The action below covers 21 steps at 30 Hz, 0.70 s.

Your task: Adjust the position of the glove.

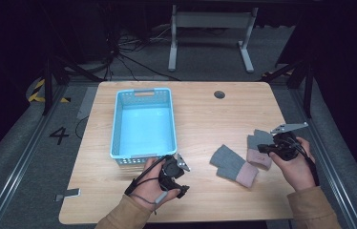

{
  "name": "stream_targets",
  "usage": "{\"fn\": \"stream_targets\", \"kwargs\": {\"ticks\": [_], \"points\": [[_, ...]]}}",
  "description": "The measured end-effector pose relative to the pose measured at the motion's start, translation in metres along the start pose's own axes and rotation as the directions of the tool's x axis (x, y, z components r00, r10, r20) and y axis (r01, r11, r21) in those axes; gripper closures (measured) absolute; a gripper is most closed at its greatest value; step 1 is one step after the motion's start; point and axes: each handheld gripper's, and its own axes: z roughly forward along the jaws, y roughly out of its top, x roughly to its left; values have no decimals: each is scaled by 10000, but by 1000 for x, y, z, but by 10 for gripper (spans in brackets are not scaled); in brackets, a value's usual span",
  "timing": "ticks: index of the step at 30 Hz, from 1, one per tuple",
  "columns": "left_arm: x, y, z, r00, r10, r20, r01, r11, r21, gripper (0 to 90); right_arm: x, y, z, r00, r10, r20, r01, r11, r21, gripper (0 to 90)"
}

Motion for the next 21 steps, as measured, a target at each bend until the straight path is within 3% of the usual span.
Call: {"fn": "stream_targets", "kwargs": {"ticks": [3, 4, 7, 14, 21], "points": [[1, -1, -1, 10000, -21, 13, 21, 9998, -178, 372, 5, 2, 0, 9996, -171, -212, 168, 9998, -147, 900], [1, -2, -2, 9996, 173, 236, -163, 9990, -426, 356, 7, 3, 0, 9990, -254, -363, 248, 9995, -181, 900], [1, -4, -4, 9987, 86, 509, -56, 9983, -583, 342, 15, 8, 3, 9969, -437, -658, 424, 9989, -211, 900], [1, -14, -4, 9981, 123, 604, -107, 9996, -260, 297, 38, 25, 22, 9816, -955, -1652, 945, 9954, -139, 900], [-2, -19, -3, 9972, 217, 710, -206, 9997, -165, 280, 55, 33, 37, 9698, -1279, -2077, 1305, 9914, -11, 900]]}}
